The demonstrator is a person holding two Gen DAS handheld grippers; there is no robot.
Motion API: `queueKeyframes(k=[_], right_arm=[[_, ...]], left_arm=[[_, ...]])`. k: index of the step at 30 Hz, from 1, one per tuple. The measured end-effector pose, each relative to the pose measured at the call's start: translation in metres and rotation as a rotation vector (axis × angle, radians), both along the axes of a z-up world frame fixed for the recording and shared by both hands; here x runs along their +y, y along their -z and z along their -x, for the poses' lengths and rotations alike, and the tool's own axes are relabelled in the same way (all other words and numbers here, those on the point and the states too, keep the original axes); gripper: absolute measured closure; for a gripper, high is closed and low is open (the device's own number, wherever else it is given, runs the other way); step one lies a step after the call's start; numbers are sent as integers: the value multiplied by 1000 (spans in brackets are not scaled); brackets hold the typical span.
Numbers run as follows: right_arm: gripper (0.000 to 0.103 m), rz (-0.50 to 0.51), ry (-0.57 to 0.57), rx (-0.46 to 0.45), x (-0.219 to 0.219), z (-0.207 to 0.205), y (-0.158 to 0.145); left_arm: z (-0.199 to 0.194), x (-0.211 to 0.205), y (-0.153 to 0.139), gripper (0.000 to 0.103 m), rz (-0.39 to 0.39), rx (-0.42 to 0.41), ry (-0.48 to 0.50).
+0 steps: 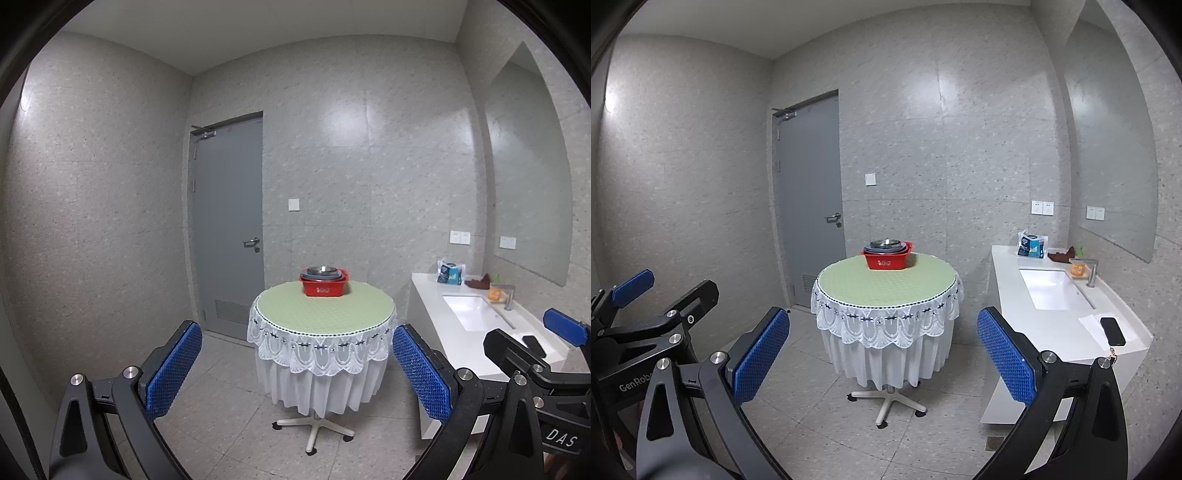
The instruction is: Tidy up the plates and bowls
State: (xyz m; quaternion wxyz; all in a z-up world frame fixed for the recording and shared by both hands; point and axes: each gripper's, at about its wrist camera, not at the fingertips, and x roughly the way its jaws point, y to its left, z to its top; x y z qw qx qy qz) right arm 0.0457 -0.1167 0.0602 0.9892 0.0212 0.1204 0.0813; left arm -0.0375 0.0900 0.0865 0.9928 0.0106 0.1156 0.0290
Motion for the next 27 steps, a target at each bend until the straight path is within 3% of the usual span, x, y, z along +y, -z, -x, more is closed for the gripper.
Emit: queueKeyframes(k=[27], right_arm=[[0, 6, -8, 1, 0, -9, 1]], left_arm=[[-60, -3, 10, 1, -10, -6, -1]])
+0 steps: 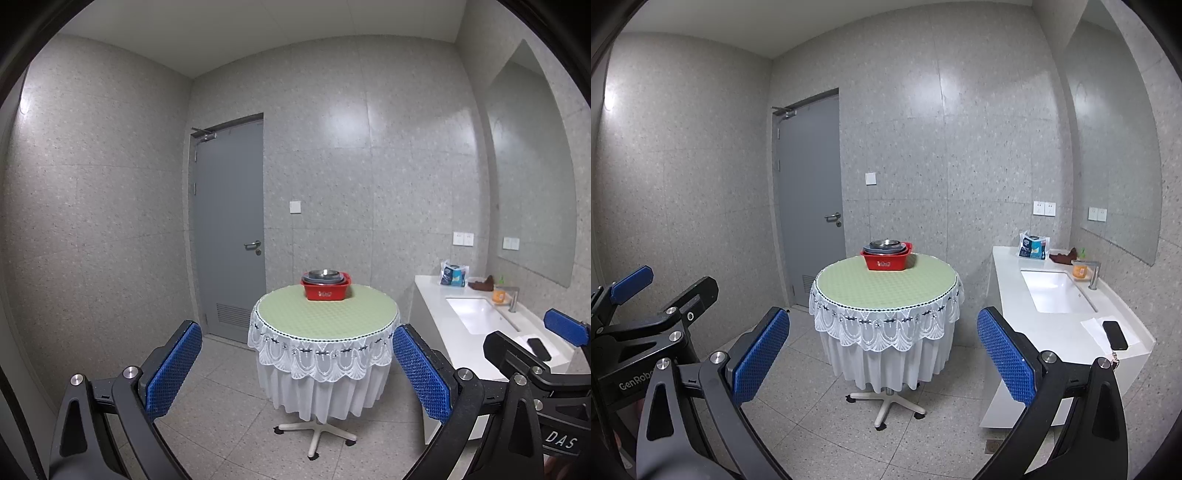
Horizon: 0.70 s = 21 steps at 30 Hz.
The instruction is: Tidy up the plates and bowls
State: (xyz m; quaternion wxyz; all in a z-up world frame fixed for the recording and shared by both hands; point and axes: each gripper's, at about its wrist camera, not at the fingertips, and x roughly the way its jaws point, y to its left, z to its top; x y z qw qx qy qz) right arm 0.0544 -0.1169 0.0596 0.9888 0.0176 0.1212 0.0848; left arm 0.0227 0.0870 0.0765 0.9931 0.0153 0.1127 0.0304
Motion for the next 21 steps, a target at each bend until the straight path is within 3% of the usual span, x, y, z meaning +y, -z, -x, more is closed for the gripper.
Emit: queueKeyframes(k=[21], right_arm=[[0, 2, 1, 5, -2, -6, -1]], left_arm=[[-27, -4, 3, 1, -5, 0, 0]])
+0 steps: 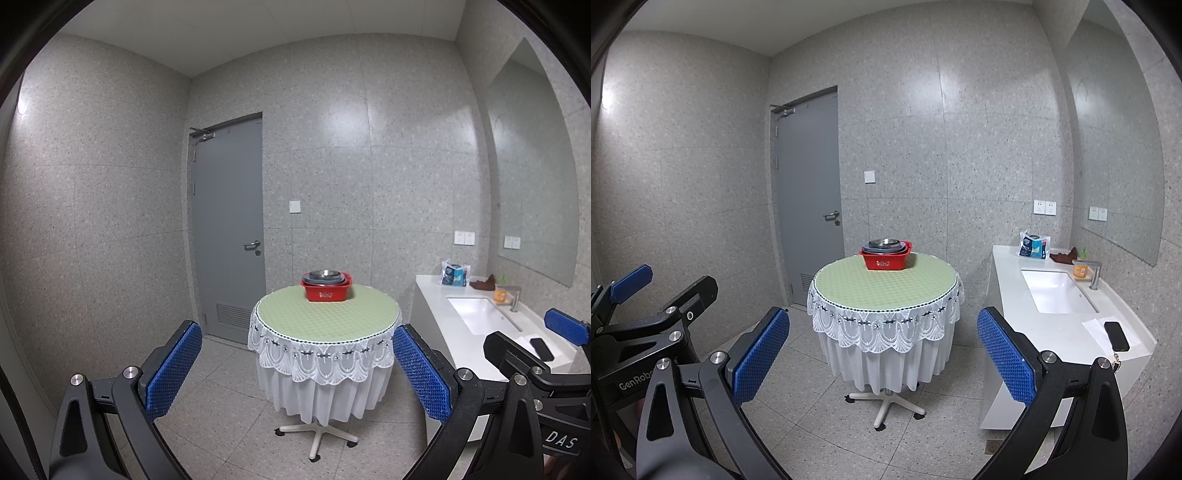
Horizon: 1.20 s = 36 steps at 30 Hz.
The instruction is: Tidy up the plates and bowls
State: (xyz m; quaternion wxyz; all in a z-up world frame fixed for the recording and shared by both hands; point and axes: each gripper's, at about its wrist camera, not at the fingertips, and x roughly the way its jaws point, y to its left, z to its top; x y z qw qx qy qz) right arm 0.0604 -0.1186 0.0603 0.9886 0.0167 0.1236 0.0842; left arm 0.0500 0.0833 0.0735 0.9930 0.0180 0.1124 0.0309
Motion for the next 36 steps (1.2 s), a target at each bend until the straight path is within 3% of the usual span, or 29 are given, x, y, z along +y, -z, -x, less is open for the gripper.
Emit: queueKeyframes(k=[19, 36], right_arm=[[0, 1, 9, 8, -4, -12, 2], [0, 1, 7, 27, -5, -22, 2]], left_arm=[[-24, 3, 21, 1, 2, -20, 15], [-33, -3, 22, 1, 1, -9, 7]])
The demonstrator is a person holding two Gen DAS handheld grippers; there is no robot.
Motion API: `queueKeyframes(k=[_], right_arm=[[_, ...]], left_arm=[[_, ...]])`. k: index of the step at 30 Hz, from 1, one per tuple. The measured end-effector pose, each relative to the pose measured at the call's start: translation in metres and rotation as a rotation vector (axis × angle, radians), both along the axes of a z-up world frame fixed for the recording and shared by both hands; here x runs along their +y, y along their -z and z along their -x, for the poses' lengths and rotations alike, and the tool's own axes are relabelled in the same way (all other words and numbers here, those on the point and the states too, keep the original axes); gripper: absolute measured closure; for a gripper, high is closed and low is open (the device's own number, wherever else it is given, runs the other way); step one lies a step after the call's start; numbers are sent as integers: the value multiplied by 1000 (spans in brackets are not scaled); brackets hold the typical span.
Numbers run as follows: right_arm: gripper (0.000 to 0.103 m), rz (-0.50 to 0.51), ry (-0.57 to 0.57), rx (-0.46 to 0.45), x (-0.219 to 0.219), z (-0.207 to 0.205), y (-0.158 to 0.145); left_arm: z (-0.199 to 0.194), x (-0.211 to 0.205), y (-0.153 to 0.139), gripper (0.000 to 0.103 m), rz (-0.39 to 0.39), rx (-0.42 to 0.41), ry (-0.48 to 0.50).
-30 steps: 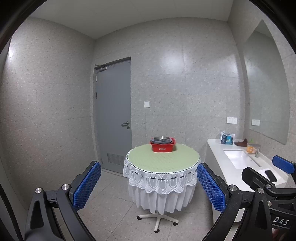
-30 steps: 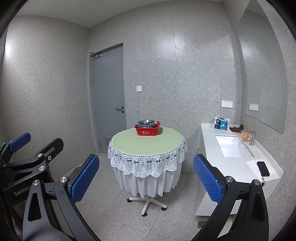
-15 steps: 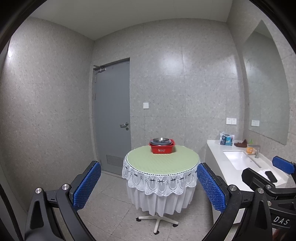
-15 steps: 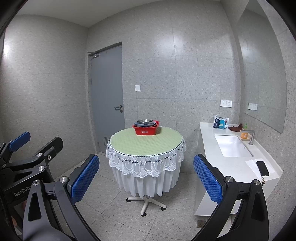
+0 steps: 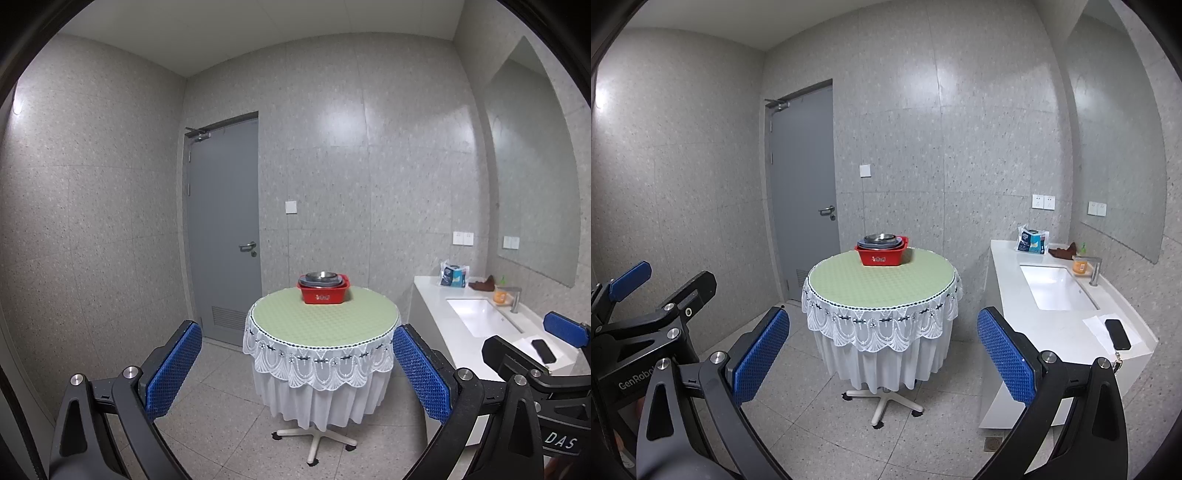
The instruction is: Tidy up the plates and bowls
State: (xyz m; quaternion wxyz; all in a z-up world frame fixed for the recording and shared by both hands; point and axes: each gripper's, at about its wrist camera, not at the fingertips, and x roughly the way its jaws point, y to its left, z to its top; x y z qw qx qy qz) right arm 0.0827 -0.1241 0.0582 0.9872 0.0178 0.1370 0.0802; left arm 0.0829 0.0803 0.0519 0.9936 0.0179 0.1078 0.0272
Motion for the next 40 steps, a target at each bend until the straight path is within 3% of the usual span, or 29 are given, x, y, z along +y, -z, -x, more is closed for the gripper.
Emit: queueKeyframes(k=[15, 26, 40], right_arm=[[0, -10, -13, 20, -7, -32, 4], [0, -24, -41, 48, -25, -83, 10], [0, -36, -73, 66, -85, -186, 9]], left_arm=[[-21, -12, 5, 1, -15, 14, -20], [-58, -35, 3, 1, -36, 42, -51], [-163, -113, -6, 1, -64, 50, -107]])
